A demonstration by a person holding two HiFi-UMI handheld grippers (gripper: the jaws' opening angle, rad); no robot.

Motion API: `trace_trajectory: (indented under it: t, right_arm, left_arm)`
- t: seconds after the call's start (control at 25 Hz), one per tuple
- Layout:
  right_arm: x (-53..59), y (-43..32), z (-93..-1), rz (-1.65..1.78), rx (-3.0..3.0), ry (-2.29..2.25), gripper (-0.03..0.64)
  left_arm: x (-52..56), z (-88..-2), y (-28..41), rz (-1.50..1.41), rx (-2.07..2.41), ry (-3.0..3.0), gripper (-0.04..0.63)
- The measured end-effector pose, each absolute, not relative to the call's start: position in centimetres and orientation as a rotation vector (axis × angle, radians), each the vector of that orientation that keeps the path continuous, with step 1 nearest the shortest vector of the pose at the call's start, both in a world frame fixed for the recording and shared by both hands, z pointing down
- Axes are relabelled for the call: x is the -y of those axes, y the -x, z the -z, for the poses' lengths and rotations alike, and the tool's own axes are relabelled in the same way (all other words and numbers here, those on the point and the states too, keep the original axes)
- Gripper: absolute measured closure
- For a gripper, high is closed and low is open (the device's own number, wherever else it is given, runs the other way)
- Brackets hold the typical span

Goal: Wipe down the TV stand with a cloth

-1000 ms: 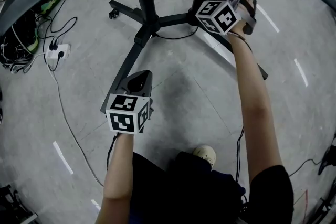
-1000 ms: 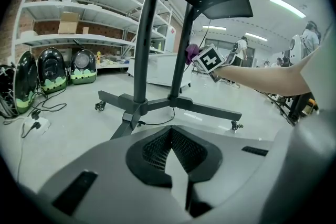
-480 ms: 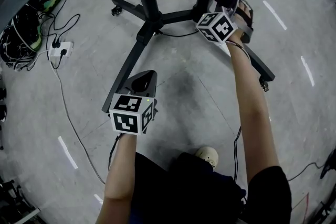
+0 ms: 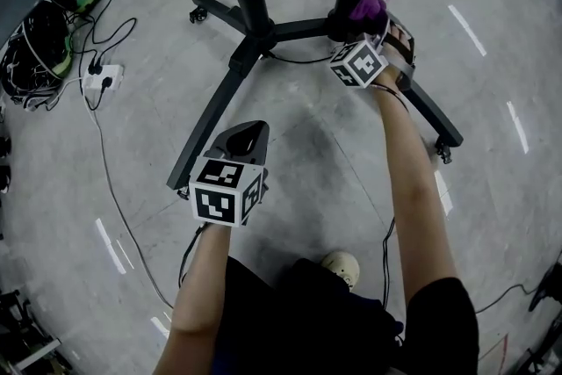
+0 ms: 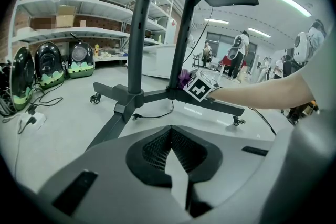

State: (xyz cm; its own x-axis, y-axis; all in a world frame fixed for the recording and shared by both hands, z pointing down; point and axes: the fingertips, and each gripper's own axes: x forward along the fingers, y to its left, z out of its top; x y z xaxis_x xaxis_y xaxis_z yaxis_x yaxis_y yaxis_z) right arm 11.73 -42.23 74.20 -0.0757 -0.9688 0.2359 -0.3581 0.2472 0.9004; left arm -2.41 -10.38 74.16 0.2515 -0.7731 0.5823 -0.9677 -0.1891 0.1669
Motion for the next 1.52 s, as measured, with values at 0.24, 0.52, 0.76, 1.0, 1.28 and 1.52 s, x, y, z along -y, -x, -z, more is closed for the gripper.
trace_trajectory:
  t: [0.24,0.52,0.76,1.0,1.28,1.52]
  right_arm:
    - [41.7,-11.6,-76.8,0.859,1.577,-1.209,0.517]
    - [41.2,-12.0,-76.3,0.808,1.598,-1.205,0.517]
    - [40.1,-11.8,-75.0,0.808,1.627,-1.228,0.517]
    - [37.5,-10.7,-73.0,0.81,1.718,-1.253,0.517]
    - [31.8,-5.7,-70.7,0.835,1.908,-1.186,0.517]
    - [24.1,2.0,-68.9,0.536,2.286,-1.044,0.517]
  left_arm:
    - [10.5,-74.7,2.5,-0.516,1.579,-2.016,0.589]
    - [10.3,-74.2,2.6,-0.505,1.58,-2.027,0.589]
    - [9.9,-73.4,3.1,-0.484,1.595,-2.033,0.589]
    - [9.0,-72.2,3.7,-0.462,1.607,-2.057,0.589]
    - [6.9,-69.7,6.1,-0.446,1.665,-2.066,0.589]
    - [3.8,-67.0,10.8,-0.426,1.794,-2.011,0.589]
